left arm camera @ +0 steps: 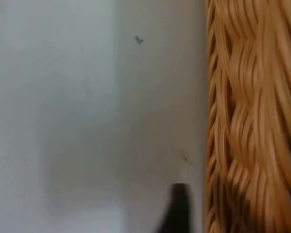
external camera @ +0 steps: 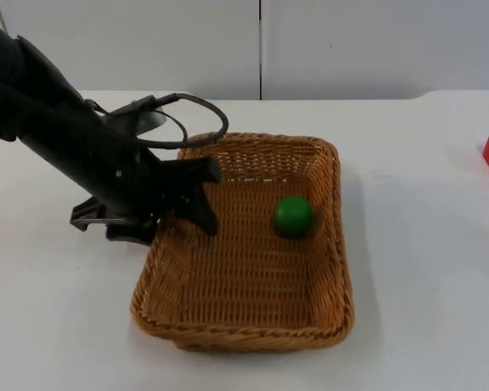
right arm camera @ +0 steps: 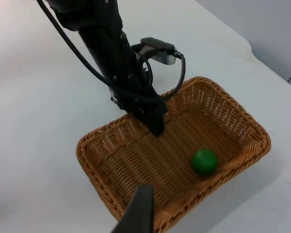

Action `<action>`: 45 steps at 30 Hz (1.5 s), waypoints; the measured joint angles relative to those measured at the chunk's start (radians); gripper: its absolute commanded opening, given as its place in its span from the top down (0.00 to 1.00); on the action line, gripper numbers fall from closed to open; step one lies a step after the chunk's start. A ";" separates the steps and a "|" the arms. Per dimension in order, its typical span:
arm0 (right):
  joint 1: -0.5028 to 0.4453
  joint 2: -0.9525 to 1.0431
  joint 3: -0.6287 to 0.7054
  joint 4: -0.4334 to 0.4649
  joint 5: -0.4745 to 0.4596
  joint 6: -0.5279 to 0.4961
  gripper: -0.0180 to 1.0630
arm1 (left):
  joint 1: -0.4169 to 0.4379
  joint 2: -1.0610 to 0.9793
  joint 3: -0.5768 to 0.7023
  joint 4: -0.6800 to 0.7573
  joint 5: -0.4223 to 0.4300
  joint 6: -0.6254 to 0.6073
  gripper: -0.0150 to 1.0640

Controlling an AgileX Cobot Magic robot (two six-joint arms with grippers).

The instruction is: Pick up the basket with the left hand and place the object to the left of the red cylinder into the basket with the right hand.

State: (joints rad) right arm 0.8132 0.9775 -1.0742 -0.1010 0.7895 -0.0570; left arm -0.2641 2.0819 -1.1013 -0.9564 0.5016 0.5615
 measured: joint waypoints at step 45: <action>0.000 -0.445 0.245 0.002 -0.026 0.065 0.23 | 0.217 -1.375 0.374 0.373 0.302 -0.021 0.04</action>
State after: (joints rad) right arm 0.8132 0.5326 -0.8289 -0.0991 0.7636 0.0076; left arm -0.0470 0.7064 -0.7276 -0.5835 0.8031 0.5407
